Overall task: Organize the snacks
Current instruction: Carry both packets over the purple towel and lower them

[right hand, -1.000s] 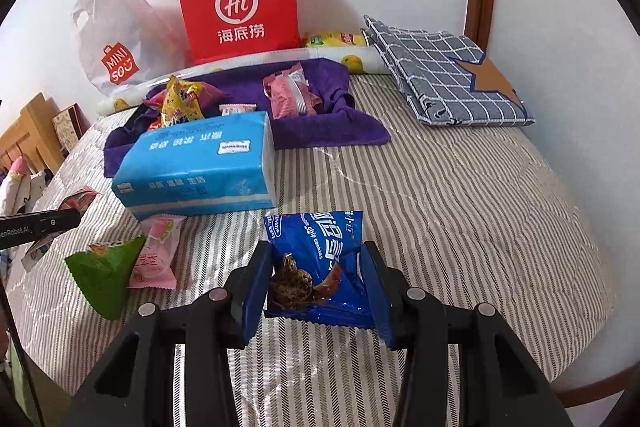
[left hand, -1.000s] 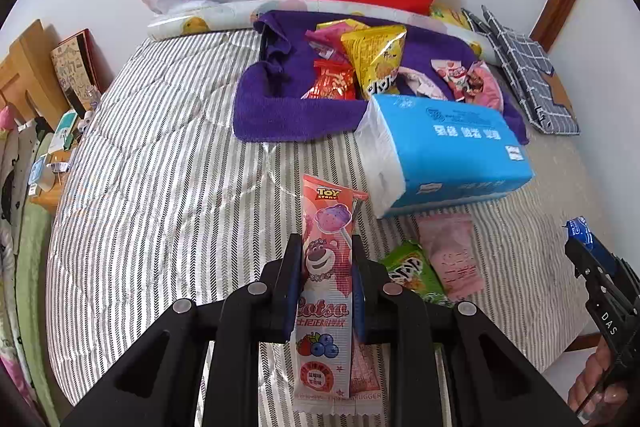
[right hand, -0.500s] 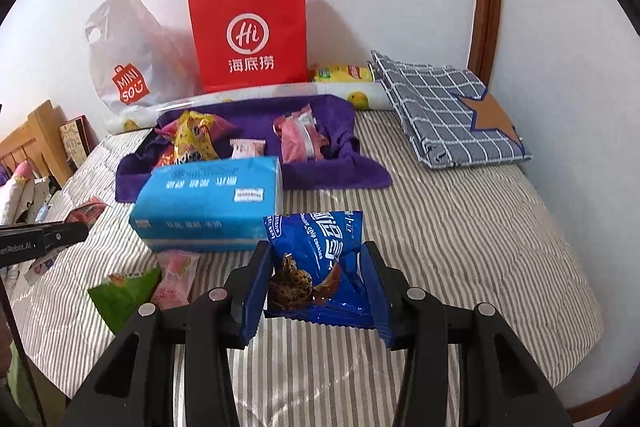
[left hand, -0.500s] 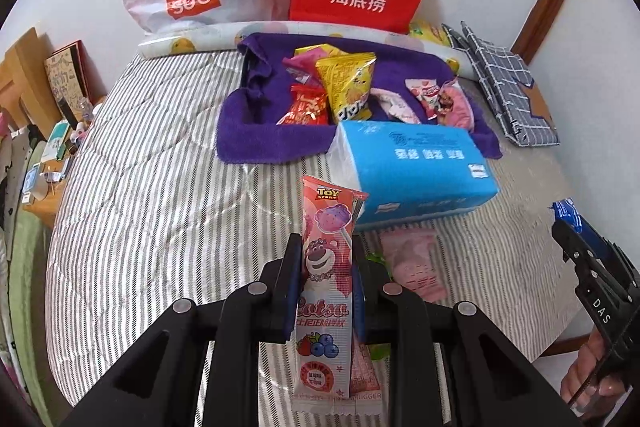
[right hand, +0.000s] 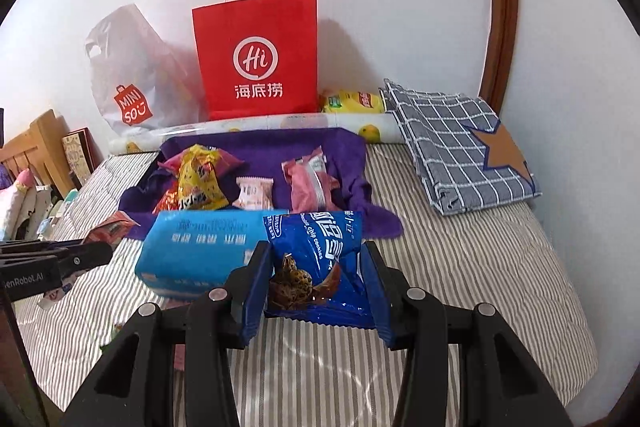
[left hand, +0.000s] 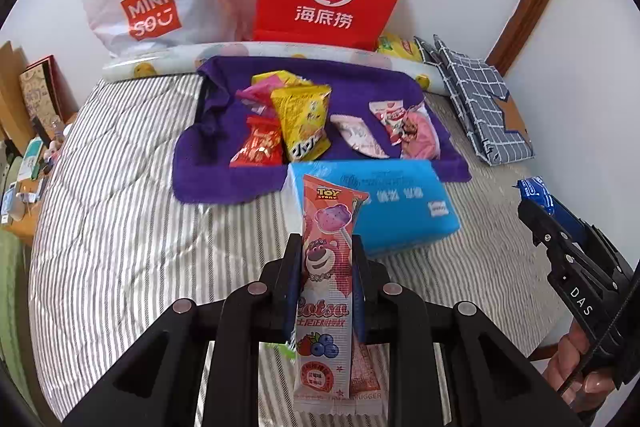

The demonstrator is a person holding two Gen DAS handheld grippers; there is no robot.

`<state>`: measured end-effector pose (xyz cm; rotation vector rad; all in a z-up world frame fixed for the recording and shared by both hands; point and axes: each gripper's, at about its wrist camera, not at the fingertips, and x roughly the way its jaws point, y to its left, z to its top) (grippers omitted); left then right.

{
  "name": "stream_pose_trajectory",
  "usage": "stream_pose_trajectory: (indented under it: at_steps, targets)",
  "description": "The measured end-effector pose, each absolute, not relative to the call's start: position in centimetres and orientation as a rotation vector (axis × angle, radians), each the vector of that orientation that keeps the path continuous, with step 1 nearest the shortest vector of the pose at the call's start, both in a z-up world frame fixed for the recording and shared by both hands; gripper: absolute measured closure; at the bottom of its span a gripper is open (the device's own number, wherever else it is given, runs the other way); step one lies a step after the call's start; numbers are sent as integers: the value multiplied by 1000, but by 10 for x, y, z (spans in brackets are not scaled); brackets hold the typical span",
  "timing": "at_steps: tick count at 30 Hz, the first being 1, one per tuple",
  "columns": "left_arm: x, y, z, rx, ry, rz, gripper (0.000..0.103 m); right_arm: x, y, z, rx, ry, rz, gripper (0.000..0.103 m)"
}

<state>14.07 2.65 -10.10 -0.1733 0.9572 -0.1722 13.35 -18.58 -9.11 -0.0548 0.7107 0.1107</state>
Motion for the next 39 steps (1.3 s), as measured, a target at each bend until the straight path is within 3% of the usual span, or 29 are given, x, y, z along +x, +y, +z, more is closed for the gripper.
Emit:
stream_pose_trajectory:
  at_steps: [39]
  targets:
    - [287, 61, -99, -237, 919, -132, 81, 302, -161, -106, -20, 719, 198, 60]
